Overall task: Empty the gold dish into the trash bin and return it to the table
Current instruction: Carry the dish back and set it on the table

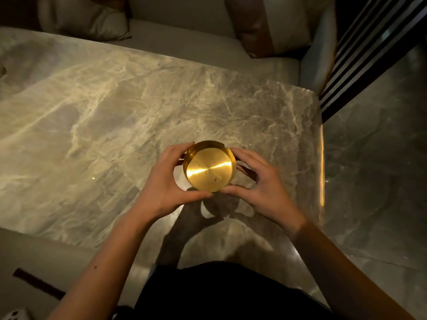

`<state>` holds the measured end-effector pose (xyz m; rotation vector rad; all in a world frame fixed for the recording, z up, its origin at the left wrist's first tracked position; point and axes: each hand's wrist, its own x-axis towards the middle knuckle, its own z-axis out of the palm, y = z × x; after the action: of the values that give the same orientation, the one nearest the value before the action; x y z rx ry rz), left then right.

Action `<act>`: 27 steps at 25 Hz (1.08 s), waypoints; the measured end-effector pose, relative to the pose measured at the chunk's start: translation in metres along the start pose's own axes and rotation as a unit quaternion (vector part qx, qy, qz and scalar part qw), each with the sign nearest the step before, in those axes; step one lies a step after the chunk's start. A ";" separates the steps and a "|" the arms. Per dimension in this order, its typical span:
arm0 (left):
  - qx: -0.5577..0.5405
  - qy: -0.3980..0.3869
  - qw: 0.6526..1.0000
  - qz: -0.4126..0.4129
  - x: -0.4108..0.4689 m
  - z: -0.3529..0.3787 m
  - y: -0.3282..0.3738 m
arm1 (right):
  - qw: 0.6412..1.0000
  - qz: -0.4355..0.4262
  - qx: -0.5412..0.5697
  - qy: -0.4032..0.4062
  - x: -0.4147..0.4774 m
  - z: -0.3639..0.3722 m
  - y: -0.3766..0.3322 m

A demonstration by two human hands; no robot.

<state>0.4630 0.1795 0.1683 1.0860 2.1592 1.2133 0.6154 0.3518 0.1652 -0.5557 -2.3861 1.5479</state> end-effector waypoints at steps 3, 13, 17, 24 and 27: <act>-0.013 -0.036 0.999 0.006 0.010 -0.054 -0.044 | 0.999 0.035 -0.003 0.022 0.027 0.058 -0.019; -0.058 -0.011 0.998 -0.038 0.001 -0.168 -0.110 | 0.999 0.035 -0.005 0.001 0.092 0.163 -0.085; -0.038 0.015 0.998 -0.054 -0.011 -0.180 -0.109 | 0.999 0.025 0.024 -0.041 0.099 0.172 -0.085; -0.007 0.054 0.995 -0.083 -0.033 -0.197 -0.117 | 0.996 -0.004 0.036 -0.078 0.110 0.200 -0.085; -0.013 0.057 0.994 -0.095 -0.032 -0.212 -0.126 | 0.996 0.005 0.033 -0.085 0.120 0.212 -0.092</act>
<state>0.2846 0.0060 0.1714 0.7974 2.2668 1.2386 0.4059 0.1967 0.1621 -0.4395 -2.4452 1.7359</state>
